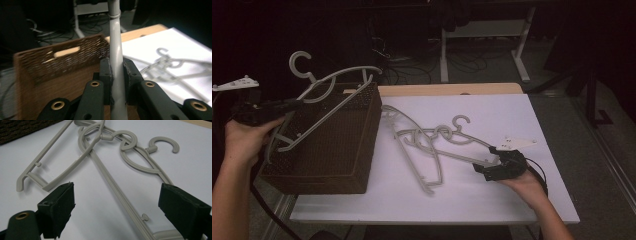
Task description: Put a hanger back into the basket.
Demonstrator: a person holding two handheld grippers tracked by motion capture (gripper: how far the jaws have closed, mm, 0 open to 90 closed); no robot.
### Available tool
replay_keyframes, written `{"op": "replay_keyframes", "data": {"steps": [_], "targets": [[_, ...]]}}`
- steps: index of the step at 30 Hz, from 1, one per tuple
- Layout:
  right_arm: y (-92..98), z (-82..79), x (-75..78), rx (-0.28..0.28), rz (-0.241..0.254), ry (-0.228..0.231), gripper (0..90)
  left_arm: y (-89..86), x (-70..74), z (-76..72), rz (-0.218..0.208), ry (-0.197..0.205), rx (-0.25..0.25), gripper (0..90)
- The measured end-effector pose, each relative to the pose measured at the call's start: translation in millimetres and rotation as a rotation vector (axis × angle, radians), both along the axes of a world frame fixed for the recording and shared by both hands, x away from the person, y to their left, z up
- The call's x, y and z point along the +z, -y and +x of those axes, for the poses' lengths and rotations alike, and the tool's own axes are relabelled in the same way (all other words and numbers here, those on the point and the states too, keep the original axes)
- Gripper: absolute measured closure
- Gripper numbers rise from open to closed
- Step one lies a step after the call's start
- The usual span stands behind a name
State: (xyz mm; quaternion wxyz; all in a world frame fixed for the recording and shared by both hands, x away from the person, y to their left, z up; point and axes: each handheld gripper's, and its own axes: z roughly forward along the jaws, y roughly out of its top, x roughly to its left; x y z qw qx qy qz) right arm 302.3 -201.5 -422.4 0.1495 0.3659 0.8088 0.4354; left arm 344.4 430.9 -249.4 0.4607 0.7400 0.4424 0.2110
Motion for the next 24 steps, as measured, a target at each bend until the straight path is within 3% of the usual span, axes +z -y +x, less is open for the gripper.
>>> {"op": "replay_keyframes", "data": {"steps": [10, 13, 19, 22, 24], "targets": [[-0.1, 2.0, -0.5, -0.014, -0.013, -0.001, 12.8, -29.7, -43.7, 5.3, -0.03, -0.076, 0.047, 79.4], [0.3, 2.6, -1.1, -0.016, -0.014, -0.001, 12.8, -29.3, -54.5, 11.9, -0.029, -0.128, 0.037, 79.3], [1.6, 3.1, -1.1, -0.017, -0.015, 0.0, 12.8, -20.1, -57.8, 21.4, 0.01, -0.132, 0.045, 79.2], [2.6, 2.0, -0.7, -0.017, -0.016, 0.003, 12.9, -21.5, -67.0, 26.4, 0.015, -0.143, 0.048, 79.1], [3.4, 1.7, -0.1, -0.017, -0.014, 0.006, 13.0, -24.1, -77.9, 29.6, 0.009, -0.176, 0.057, 78.8]]}}
